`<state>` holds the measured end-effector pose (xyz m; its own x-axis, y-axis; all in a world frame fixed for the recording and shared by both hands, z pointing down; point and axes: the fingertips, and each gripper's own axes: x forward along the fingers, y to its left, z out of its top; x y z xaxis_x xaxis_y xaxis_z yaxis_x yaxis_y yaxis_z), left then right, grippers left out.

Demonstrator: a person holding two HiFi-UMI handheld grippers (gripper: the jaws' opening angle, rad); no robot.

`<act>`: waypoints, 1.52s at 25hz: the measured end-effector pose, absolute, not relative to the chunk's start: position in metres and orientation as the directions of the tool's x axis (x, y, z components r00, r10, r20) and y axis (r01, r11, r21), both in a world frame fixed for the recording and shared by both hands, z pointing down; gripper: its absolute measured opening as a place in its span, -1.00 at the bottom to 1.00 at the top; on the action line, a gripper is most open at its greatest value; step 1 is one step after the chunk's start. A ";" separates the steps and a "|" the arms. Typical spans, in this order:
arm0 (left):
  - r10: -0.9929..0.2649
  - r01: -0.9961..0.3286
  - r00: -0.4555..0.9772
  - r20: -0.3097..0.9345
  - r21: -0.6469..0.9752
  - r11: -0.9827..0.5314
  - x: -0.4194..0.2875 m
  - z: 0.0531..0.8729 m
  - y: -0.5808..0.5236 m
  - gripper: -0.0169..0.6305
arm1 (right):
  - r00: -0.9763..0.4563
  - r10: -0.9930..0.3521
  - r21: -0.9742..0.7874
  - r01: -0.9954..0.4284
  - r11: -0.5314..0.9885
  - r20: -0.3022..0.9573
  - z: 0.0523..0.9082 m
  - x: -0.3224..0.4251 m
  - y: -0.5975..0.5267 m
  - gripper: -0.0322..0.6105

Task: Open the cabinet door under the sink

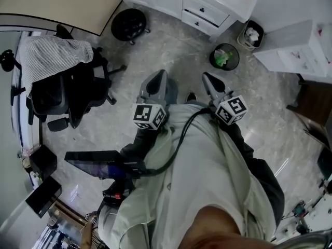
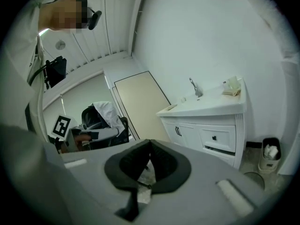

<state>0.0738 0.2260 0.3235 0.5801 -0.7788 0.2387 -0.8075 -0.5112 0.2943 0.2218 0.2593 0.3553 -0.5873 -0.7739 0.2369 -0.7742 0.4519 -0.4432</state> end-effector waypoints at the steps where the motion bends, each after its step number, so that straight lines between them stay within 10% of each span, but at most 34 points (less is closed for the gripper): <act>1: -0.776 -0.805 0.584 0.240 0.298 -0.513 0.069 0.324 0.215 -0.93 | -0.594 -0.768 -0.445 -0.770 0.457 0.239 0.356 0.214 0.250 -0.89; 16: -0.712 -0.738 0.661 0.238 0.377 -0.559 -0.001 0.331 0.097 -0.93 | -0.568 -0.793 -0.445 -0.782 0.436 0.220 0.333 0.122 0.131 -0.89; 38: -0.870 -0.894 0.370 0.325 0.378 -0.239 -0.107 0.373 -0.005 -0.93 | -0.707 -0.662 -0.385 -0.700 0.602 0.249 0.398 0.059 -0.076 -0.89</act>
<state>-0.1071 -0.0046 0.3730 0.3698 -0.8703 0.3252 -0.8944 -0.2387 0.3783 0.0587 -0.0756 0.3981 -0.7069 -0.6619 0.2494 -0.6995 0.6020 -0.3851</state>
